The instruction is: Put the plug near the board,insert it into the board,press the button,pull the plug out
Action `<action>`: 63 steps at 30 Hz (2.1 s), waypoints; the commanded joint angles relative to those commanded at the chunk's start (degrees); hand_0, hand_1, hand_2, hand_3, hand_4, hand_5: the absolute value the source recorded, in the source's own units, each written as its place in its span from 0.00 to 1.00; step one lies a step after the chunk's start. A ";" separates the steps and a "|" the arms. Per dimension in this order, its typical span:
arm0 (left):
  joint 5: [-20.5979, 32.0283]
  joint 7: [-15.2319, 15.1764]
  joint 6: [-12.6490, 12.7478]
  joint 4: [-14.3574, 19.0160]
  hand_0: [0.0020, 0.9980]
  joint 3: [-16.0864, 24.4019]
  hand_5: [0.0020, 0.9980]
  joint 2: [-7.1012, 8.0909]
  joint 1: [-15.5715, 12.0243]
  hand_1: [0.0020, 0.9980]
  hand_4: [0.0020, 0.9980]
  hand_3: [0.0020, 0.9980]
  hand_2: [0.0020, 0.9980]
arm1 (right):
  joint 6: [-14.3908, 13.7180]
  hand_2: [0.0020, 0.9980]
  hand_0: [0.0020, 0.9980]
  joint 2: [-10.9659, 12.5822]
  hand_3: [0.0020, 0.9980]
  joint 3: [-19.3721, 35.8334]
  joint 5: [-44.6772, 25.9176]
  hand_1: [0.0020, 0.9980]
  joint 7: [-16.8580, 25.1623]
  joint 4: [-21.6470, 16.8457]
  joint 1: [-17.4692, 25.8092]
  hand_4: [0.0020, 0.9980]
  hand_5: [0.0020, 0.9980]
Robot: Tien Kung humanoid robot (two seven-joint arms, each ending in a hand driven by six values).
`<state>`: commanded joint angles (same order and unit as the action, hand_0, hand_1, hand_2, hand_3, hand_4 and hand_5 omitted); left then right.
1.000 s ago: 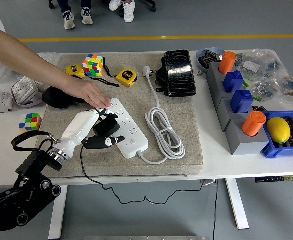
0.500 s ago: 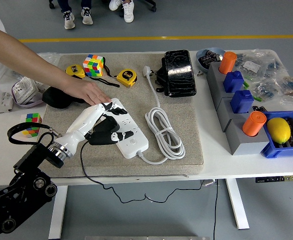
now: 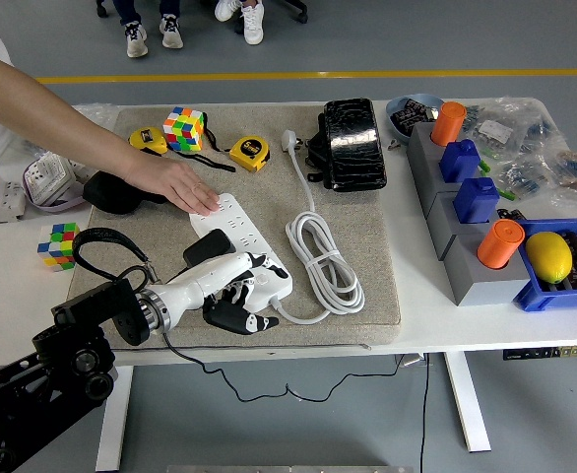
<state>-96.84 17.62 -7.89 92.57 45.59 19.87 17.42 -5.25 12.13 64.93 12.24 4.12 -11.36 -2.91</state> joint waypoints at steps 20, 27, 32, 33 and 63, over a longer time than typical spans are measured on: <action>-1.82 2.94 -1.24 -4.74 0.05 -0.88 0.00 -0.67 0.36 0.08 0.75 0.87 0.15 | 0.02 0.53 0.48 0.11 0.51 -0.28 0.00 0.58 0.03 -0.02 -0.13 0.85 0.35; -2.33 3.51 -1.48 -5.37 0.05 -1.46 0.00 -0.57 0.51 0.08 0.75 0.86 0.15 | 0.03 0.53 0.48 0.17 0.51 -0.31 -0.01 0.58 0.03 -0.04 -0.26 0.85 0.35; -2.51 3.62 -1.53 -5.46 0.05 -1.52 0.00 -0.47 0.47 0.08 0.75 0.85 0.15 | 0.00 0.53 0.48 0.27 0.51 -0.43 -0.01 0.58 0.04 -0.04 -0.20 0.85 0.35; -2.30 3.24 -1.29 -5.23 0.05 -1.43 0.00 -0.40 0.38 0.08 0.75 0.85 0.15 | 0.01 0.53 0.48 0.27 0.51 -0.44 -0.02 0.58 0.05 -0.04 -0.19 0.85 0.35; 17.34 -6.94 2.86 -2.97 0.05 4.35 0.00 0.23 -1.51 0.09 0.61 0.73 0.16 | 0.00 0.53 0.48 0.06 0.51 0.52 0.67 0.58 0.04 -0.17 -0.05 0.85 0.35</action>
<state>-79.50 10.68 -5.03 89.60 49.94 20.10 15.92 -5.25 12.20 65.45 12.91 4.16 -11.53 -2.96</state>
